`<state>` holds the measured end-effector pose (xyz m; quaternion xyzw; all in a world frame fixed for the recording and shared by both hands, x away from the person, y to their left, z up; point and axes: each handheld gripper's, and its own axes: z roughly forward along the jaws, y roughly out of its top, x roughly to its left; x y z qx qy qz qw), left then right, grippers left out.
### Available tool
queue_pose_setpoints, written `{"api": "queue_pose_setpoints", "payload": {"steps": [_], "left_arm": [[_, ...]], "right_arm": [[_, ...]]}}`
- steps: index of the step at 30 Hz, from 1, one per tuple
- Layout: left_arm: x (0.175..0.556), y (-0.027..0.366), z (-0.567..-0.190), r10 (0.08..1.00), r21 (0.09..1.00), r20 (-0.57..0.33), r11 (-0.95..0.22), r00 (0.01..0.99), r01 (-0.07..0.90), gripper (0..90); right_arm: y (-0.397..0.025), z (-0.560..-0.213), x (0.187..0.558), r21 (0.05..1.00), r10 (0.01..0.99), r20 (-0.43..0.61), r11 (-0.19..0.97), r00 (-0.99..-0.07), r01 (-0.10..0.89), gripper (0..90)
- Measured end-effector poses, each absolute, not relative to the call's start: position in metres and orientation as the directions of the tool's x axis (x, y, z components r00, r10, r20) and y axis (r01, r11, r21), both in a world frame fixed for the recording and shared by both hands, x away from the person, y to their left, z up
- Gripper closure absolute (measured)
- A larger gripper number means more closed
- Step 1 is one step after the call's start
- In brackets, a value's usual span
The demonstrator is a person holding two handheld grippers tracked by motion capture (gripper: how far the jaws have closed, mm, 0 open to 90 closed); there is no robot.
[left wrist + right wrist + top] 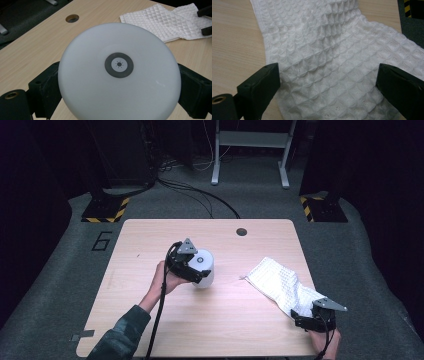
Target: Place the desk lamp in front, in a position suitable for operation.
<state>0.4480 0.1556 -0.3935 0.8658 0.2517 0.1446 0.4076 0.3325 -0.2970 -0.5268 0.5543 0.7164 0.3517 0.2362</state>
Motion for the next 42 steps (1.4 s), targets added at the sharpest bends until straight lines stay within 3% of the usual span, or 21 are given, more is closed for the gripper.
{"api": "queue_pose_setpoints", "payload": {"steps": [22,42], "left_arm": [[0.435,0.136,-0.431,0.530,0.744,-0.020,-0.558,0.848,0.367,9.0],[0.430,0.133,-0.444,0.533,0.751,-0.003,-0.557,0.846,0.354,8.9]], "right_arm": [[-0.296,-0.527,0.333,0.760,0.959,0.043,0.151,-0.281,0.632,5.1],[-0.296,-0.526,0.332,0.759,0.959,0.044,0.151,-0.282,0.633,5.4]]}}
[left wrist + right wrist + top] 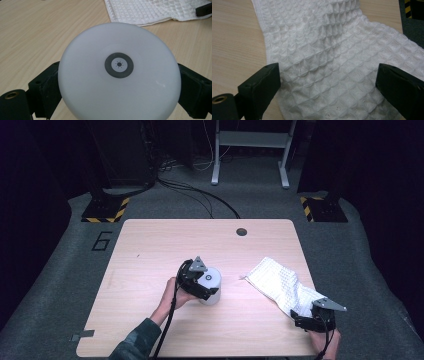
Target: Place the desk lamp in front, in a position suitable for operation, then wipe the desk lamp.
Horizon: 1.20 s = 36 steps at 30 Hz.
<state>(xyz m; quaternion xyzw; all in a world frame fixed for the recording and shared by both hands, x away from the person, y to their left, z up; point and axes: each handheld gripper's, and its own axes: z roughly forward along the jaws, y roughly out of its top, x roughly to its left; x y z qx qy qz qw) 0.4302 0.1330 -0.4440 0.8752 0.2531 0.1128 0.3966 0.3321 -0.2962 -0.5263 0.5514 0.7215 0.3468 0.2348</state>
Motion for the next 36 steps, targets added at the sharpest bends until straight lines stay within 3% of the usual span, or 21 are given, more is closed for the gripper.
{"api": "queue_pose_setpoints", "payload": {"steps": [36], "left_arm": [[0.4297,0.1347,-0.4466,0.524,0.764,-0.016,-0.543,0.852,0.348,8.5]], "right_arm": [[-0.2968,-0.5268,0.3323,0.766,0.959,0.048,0.146,-0.281,0.627,5.9]]}}
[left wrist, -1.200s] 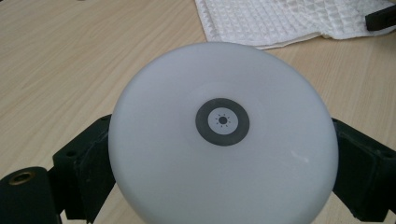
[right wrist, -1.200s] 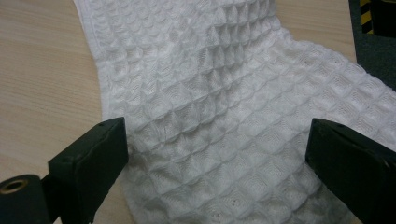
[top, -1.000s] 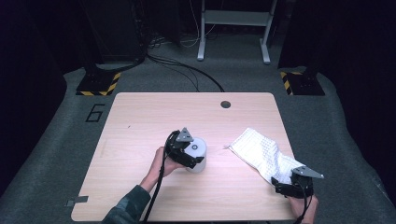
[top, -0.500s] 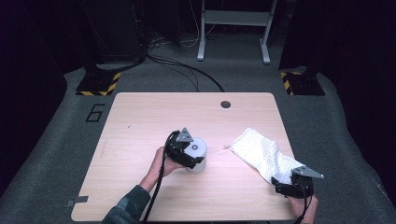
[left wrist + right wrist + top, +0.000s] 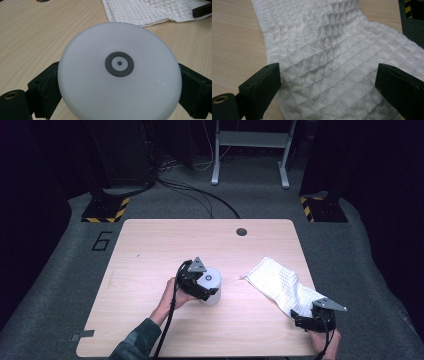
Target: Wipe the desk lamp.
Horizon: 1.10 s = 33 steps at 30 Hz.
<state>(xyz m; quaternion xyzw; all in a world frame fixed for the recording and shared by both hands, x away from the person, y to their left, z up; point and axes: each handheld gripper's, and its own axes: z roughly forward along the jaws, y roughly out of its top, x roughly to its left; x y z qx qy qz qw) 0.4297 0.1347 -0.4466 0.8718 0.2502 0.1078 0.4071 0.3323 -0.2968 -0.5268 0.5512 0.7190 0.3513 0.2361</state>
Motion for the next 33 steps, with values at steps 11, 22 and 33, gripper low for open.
{"api": "queue_pose_setpoints", "payload": {"steps": [11,22,33], "left_arm": [[0.429,0.136,-0.448,0.524,0.774,-0.021,-0.531,0.852,0.345,8.4],[0.425,0.139,-0.452,0.539,0.818,-0.033,-0.470,0.842,0.333,8.0],[0.421,0.148,-0.451,0.552,0.854,-0.035,-0.416,0.833,0.312,0.1]], "right_arm": [[-0.297,-0.526,0.334,0.760,0.955,0.054,0.150,-0.292,0.632,4.4],[-0.295,-0.509,0.333,0.763,0.952,0.066,0.145,-0.299,0.630,0.0],[-0.283,-0.494,0.359,0.739,0.945,0.069,0.167,-0.320,0.653,0.0]]}}
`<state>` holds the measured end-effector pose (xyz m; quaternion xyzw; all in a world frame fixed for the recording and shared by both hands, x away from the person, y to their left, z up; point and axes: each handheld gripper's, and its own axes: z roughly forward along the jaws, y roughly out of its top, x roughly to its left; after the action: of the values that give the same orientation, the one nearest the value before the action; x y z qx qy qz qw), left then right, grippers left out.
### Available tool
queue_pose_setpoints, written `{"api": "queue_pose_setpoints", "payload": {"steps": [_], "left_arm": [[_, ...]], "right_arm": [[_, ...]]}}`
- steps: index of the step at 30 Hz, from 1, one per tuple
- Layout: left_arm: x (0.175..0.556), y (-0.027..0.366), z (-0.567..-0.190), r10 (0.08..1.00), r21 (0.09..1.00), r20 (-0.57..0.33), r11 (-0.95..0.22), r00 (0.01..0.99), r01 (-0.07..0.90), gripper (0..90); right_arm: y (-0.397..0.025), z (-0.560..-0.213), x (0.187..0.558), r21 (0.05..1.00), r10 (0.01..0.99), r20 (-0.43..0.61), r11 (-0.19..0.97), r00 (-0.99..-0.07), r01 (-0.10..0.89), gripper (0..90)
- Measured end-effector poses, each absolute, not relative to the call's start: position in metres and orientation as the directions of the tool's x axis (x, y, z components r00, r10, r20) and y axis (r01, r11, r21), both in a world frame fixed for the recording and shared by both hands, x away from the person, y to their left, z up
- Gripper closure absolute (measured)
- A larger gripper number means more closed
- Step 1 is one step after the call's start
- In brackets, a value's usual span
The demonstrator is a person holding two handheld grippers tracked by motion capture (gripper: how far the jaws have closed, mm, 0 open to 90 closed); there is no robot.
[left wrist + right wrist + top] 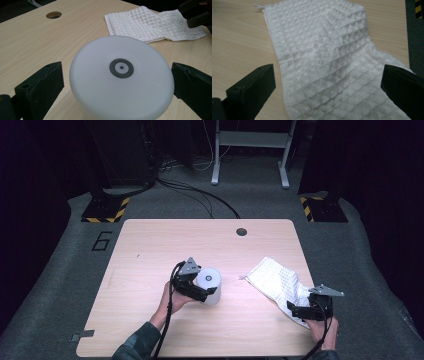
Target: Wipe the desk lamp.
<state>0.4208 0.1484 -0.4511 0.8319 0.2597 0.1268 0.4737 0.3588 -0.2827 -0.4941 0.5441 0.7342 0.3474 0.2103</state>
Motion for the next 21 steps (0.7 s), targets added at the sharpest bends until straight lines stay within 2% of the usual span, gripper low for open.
{"api": "queue_pose_setpoints", "payload": {"steps": [21], "left_arm": [[0.419,0.147,-0.487,0.568,0.856,-0.063,-0.392,0.821,0.337,4.3]], "right_arm": [[-0.256,-0.506,0.413,0.641,0.947,0.017,0.235,-0.320,0.730,0.0]]}}
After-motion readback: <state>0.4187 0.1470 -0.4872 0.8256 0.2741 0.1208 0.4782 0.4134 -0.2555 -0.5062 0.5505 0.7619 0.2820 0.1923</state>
